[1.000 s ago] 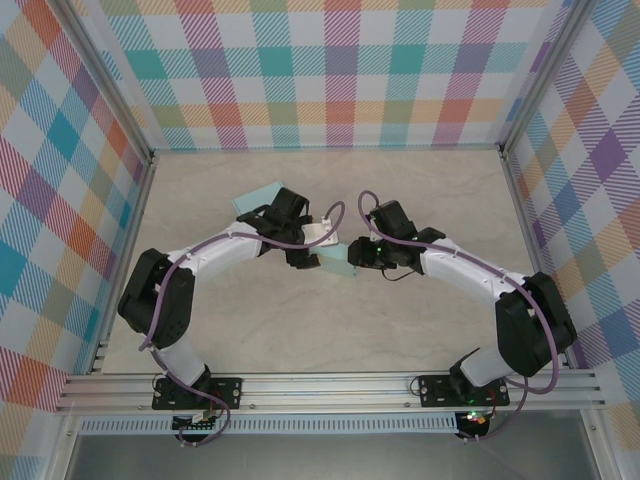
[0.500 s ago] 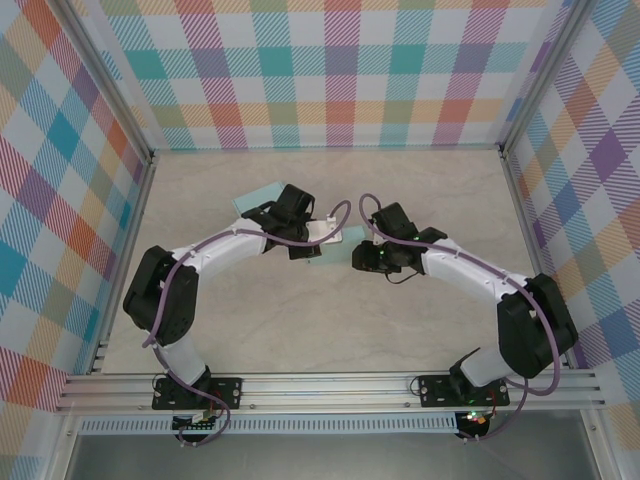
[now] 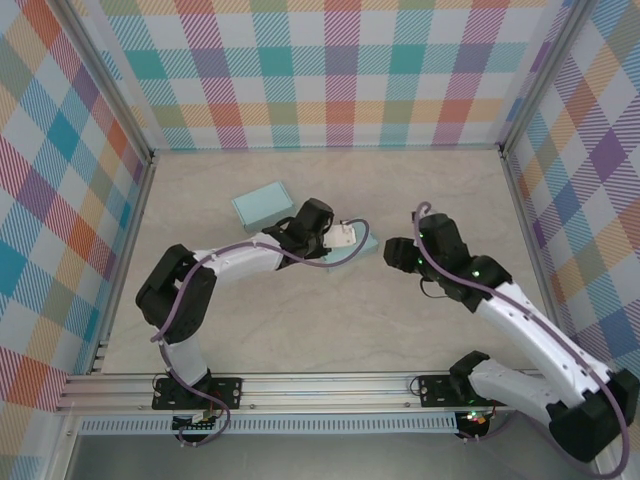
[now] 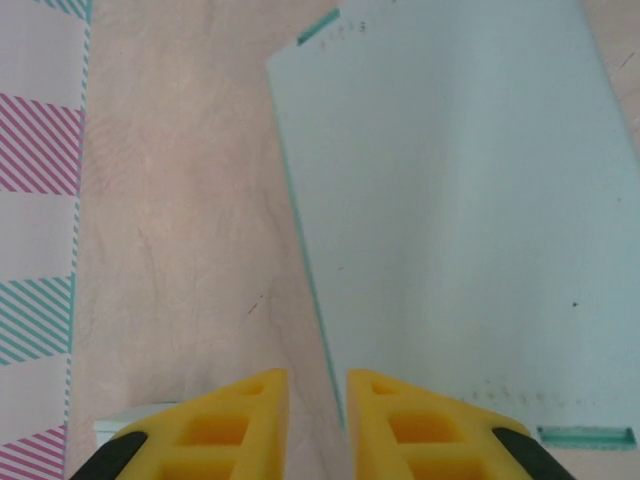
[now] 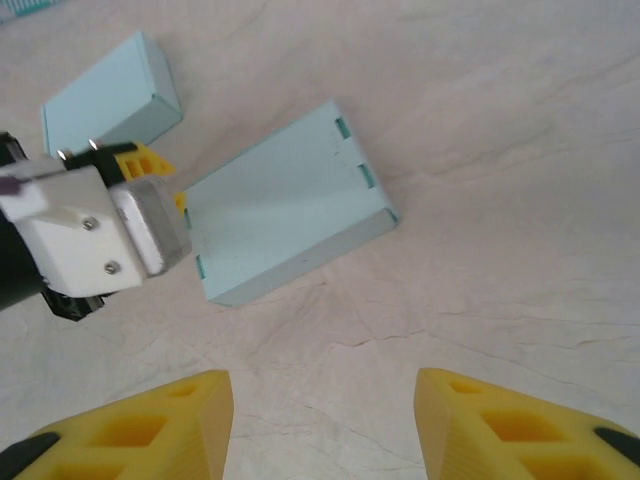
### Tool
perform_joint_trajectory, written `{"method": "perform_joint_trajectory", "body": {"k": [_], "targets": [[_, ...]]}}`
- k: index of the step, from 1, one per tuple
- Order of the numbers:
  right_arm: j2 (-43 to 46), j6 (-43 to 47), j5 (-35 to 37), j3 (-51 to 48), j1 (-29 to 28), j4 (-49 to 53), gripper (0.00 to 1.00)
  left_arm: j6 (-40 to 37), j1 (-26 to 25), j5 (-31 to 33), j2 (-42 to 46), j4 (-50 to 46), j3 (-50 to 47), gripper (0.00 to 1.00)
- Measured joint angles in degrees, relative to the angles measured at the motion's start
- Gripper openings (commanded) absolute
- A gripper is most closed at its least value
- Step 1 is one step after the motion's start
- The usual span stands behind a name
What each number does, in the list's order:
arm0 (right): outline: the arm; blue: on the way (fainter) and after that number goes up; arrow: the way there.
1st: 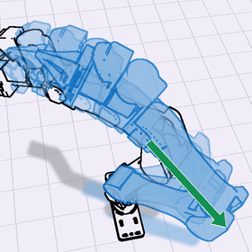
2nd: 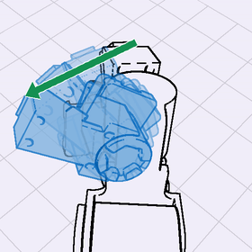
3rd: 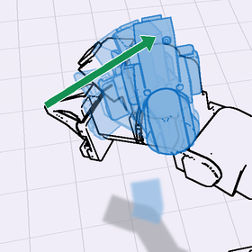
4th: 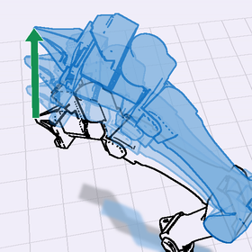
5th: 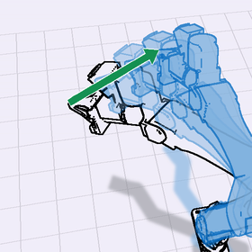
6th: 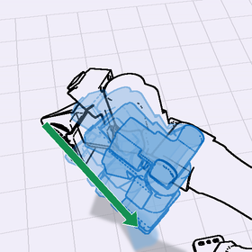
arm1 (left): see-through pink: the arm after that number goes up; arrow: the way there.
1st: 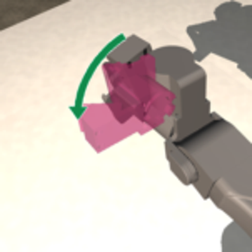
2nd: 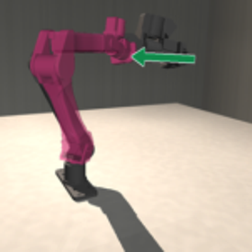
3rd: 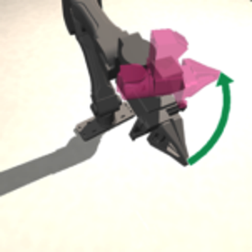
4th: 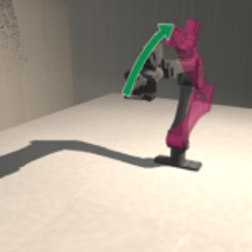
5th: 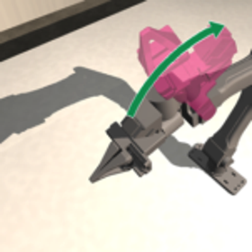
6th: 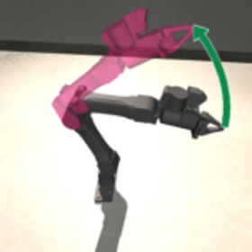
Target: Fold the paper box
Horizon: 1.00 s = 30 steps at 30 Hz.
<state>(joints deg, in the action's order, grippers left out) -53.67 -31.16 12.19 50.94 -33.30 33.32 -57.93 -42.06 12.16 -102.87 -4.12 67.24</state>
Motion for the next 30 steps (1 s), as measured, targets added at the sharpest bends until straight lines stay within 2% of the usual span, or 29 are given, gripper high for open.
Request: {"method": "perform_joint_trajectory", "body": {"k": [5,10,13,16,17,19,20,25,30], "targets": [[6.25,-0.15,3.56,-1.29,0.00,1.55,0.55,1.77,-2.05,1.70,-0.92,0.20,-0.13,0.29],[2.93,-0.09,3.26,-1.44,0.15,2.01,0.57,9.49,-1.92,1.70,-0.92,-0.72,1.53,0.33],[-3.17,0.76,-0.42,-1.27,2.16,1.81,0.58,19.19,-0.92,1.38,-0.70,-2.12,3.02,0.33],[-11.28,2.23,-7.76,-0.79,7.39,-0.20,0.62,31.50,0.90,1.22,0.74,-4.68,3.10,0.34],[-13.84,2.69,-10.34,-0.55,9.14,-1.11,0.63,36.28,1.70,1.40,1.31,-5.49,3.06,0.39],[-18.97,3.50,-15.78,0.28,12.48,-3.06,0.65,45.90,3.34,1.16,2.62,-5.88,2.10,0.56],[-21.55,3.80,-18.73,0.96,13.99,-4.20,0.66,50.56,4.17,0.55,3.54,-5.44,0.70,0.59],[-32.92,6.03,-28.61,6.47,18.34,-8.76,0.73,68.52,6.95,-3.65,5.20,-2.23,-6.86,0.61],[-41.64,8.61,-33.03,12.59,20.22,-11.30,0.75,78.42,7.02,-9.03,2.60,0.96,-8.02,0.62]]}}
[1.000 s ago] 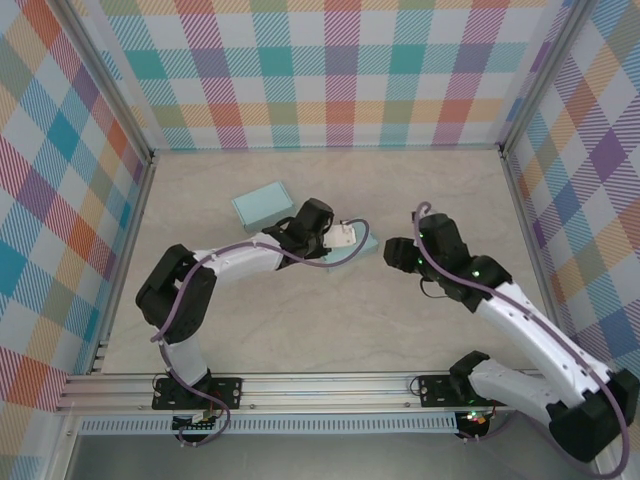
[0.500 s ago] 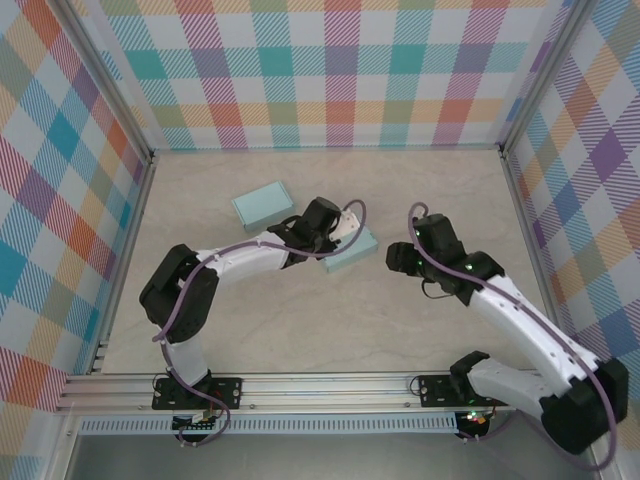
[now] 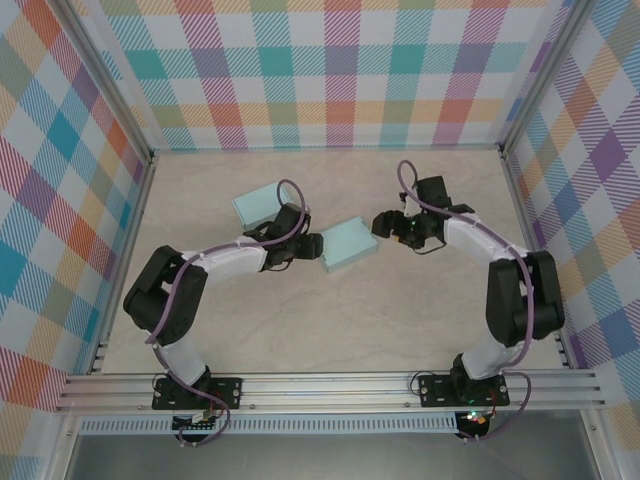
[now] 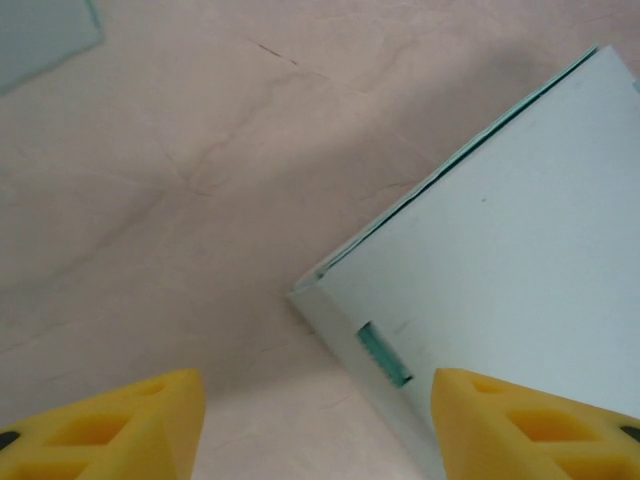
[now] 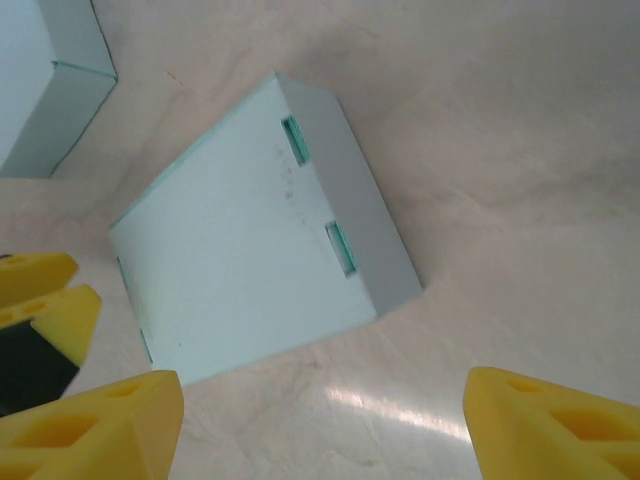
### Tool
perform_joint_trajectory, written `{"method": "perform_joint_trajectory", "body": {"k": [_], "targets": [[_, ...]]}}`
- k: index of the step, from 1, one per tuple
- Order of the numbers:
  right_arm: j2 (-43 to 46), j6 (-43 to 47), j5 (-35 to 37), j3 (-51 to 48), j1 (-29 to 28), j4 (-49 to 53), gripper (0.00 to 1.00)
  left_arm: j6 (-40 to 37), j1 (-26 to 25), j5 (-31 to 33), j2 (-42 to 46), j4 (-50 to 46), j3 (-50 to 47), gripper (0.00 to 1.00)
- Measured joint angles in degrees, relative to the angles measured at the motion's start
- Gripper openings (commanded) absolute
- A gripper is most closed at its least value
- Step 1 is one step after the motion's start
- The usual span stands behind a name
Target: Fold the paper box
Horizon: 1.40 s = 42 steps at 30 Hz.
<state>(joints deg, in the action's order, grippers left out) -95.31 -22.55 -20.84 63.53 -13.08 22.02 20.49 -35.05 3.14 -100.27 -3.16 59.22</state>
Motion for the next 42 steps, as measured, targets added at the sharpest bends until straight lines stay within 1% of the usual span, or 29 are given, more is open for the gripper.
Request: {"method": "perform_joint_trajectory", "body": {"k": [2,6,10,11,15,17,20,23,24,26,32,35,38,42], "targets": [[-3.96,0.90,-1.29,2.49,0.48,-0.66,0.75,2.71,0.00,-1.51,-1.36,1.51,-0.09,0.62],[-11.08,1.68,-4.26,5.42,0.81,-2.10,0.74,5.73,0.00,-3.19,-3.02,3.04,-0.22,0.60],[-16.13,1.84,-7.72,6.25,0.92,-3.21,0.74,7.37,0.02,-4.20,-3.48,4.35,-0.31,0.55],[-16.83,1.77,-8.92,6.25,0.92,-3.43,0.75,7.72,0.13,-4.28,-3.52,4.98,-0.59,0.53],[-17.64,0.13,-13.97,6.14,1.20,-6.49,0.75,9.68,0.87,-6.05,-3.52,9.11,-2.56,0.37],[-17.64,-1.29,-16.94,5.68,1.51,-9.22,0.75,10.78,1.46,-7.52,-3.50,12.31,-4.02,0.27],[-17.97,-4.15,-21.18,4.04,1.84,-13.94,0.75,12.41,2.97,-8.90,-3.21,16.35,-6.03,0.16],[-18.62,-7.19,-25.33,2.16,2.14,-18.47,0.75,13.70,4.37,-10.05,-2.99,19.65,-7.78,0.14],[-18.82,-8.00,-26.29,1.68,2.14,-19.56,0.75,14.23,4.68,-10.51,-2.93,20.72,-8.44,0.12],[-19.15,-8.72,-27.32,1.25,2.16,-20.83,0.75,14.80,5.27,-11.17,-2.62,22.40,-9.55,0.11],[-19.37,-8.50,-27.67,0.96,2.19,-21.33,0.77,15.30,7.48,-13.16,-1.79,24.70,-11.74,0.11],[-19.41,-8.52,-27.76,0.50,2.19,-21.84,0.80,15.58,8.39,-13.81,-1.60,25.38,-12.31,0.10],[-19.41,-8.83,-28.79,-0.48,2.19,-23.89,0.79,15.76,8.76,-14.25,-1.60,25.88,-12.61,0.10],[-19.41,-11.17,-30.86,-2.16,2.10,-27.87,0.76,15.76,8.92,-14.56,-1.60,25.92,-12.61,0.10]]}}
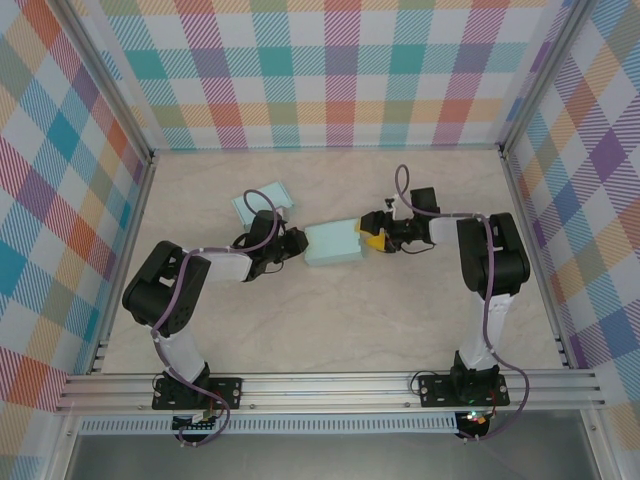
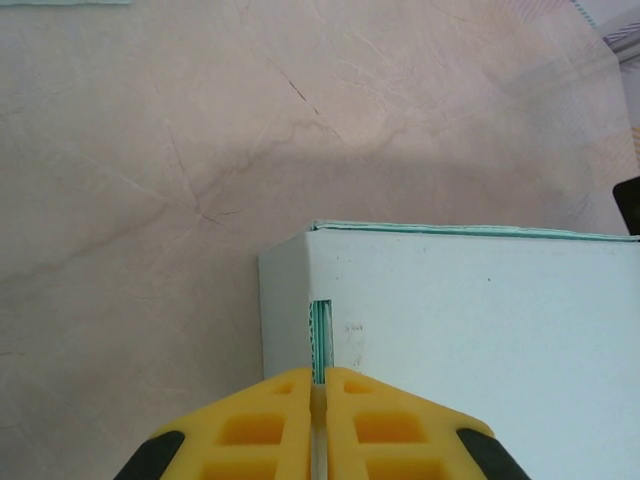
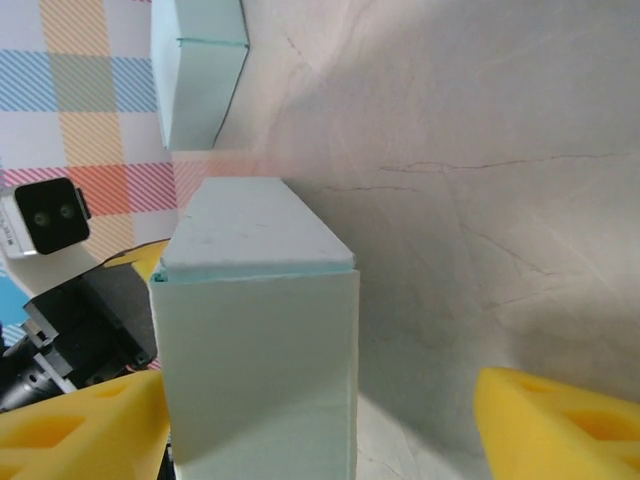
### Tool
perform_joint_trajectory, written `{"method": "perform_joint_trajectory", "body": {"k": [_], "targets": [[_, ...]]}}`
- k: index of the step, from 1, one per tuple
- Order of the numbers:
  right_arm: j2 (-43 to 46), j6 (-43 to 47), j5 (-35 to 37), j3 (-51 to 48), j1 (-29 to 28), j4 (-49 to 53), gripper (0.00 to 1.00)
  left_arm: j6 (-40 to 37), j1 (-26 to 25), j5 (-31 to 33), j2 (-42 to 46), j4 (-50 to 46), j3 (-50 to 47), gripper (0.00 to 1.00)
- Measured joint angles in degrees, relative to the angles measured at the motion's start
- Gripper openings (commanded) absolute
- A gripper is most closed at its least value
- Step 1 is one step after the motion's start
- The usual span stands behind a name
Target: Fold the paper box
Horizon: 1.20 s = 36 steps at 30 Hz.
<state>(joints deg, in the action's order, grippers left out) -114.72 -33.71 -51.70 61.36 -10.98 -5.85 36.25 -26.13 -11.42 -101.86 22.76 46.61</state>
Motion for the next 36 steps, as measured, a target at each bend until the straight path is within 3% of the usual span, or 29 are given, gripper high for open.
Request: {"method": "perform_joint_trajectory", "body": {"k": [6,11,14,18,20,23,29,33,36], "targets": [[0.00,-4.17,-2.58,-0.79,-2.64,-5.25,0.66,0.00,0.20,-0.13,0.00,-0.09,0.00,0.11],[0.00,-5.14,-2.99,-0.74,-4.85,-6.03,0.42,0.00,0.37,-0.07,0.24,-0.24,-0.09,0.13],[0.83,-4.26,-2.67,-0.55,-4.83,-3.13,0.30,-0.07,0.42,0.22,1.31,-1.53,-0.85,0.20],[5.57,0.22,2.54,0.55,-4.81,5.66,0.28,-0.72,0.44,1.46,4.44,-7.32,-3.02,0.27],[9.05,3.21,7.82,2.29,-4.87,12.31,0.28,-1.57,0.44,2.32,7.82,-10.34,-3.96,0.40],[14.45,7.85,19.32,6.60,-5.79,23.12,0.30,-2.82,0.46,4.96,16.31,-14.97,-4.46,0.46],[20.65,15.26,46.86,16.61,-12.41,40.24,0.30,-5.88,0.46,14.86,37.81,-21.97,-4.72,0.99],[17.44,18.71,62.95,24.17,-18.86,48.41,0.31,-5.92,0.57,22.05,49.88,-27.02,-6.29,1.00],[12.55,21.44,73.37,28.65,-22.95,51.52,0.38,-5.99,0.72,26.95,57.46,-31.39,-7.91,1.00]]}}
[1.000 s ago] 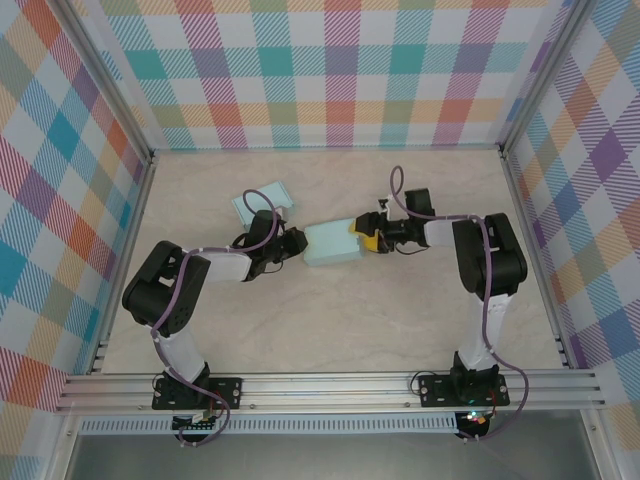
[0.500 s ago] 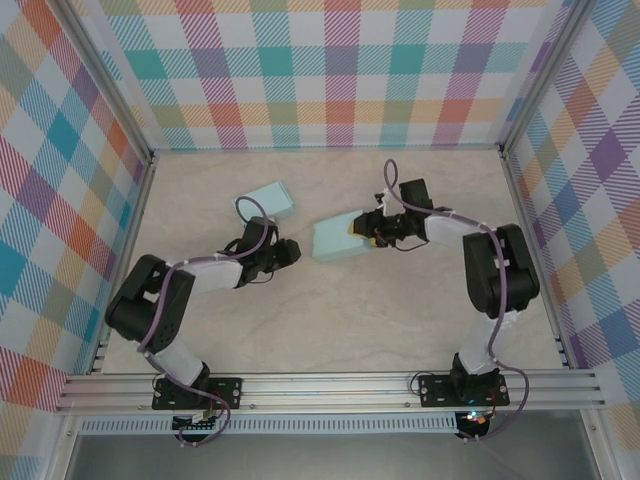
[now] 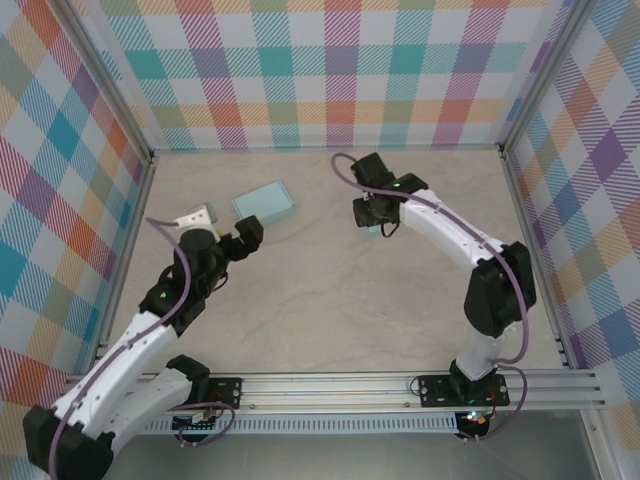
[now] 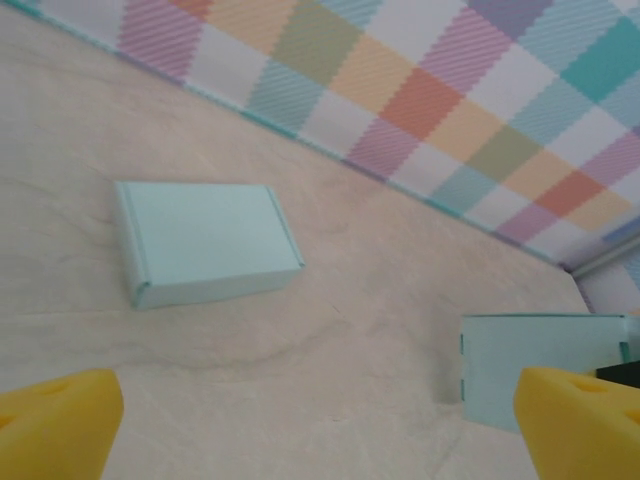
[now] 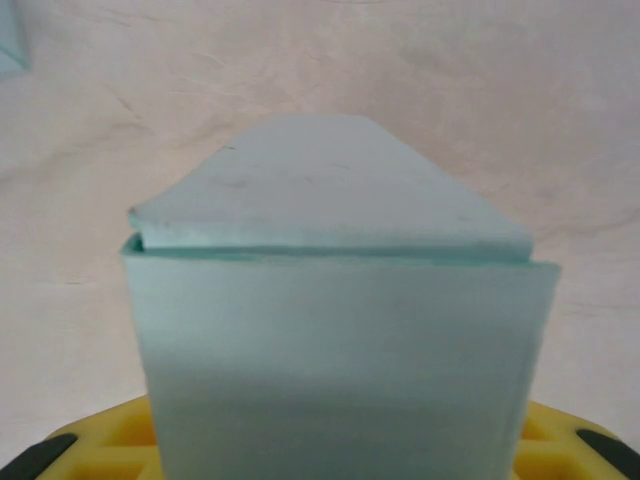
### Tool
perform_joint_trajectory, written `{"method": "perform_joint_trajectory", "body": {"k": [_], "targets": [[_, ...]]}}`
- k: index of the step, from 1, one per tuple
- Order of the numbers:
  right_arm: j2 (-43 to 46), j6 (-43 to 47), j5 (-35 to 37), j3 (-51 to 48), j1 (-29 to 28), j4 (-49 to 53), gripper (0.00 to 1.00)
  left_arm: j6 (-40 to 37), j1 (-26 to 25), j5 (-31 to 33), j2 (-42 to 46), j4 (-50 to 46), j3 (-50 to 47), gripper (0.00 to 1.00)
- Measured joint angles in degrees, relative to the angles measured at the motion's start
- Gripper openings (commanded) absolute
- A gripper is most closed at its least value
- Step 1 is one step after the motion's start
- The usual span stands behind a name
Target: Fold the paper box
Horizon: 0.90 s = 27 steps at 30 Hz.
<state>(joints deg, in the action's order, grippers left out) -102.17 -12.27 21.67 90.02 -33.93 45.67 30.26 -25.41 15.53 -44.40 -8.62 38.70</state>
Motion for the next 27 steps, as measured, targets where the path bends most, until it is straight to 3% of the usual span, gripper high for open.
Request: {"method": "perform_joint_trajectory", "body": {"k": [8,12,14,21,27], "targets": [[-10.21,11.45,19.23,2.36,-8.35,-2.93,0.39,-0.07,0.11,10.60,14.80,-10.43,-1.81,1.00],[-13.07,15.02,25.33,2.45,-11.04,-5.64,0.44,-0.07,0.11,12.83,16.31,-12.31,-1.81,1.00],[-14.01,16.02,27.32,2.38,-12.22,-6.43,0.51,-0.07,0.11,13.35,16.13,-13.35,-1.81,1.00],[-14.69,14.93,27.12,-1.29,-15.54,-6.73,0.79,-0.28,0.11,13.66,14.93,-13.77,-1.81,1.00],[-12.26,8.35,21.97,-5.46,-17.55,-4.22,0.78,-1.16,0.11,12.81,12.28,-13.81,-1.79,1.00]]}}
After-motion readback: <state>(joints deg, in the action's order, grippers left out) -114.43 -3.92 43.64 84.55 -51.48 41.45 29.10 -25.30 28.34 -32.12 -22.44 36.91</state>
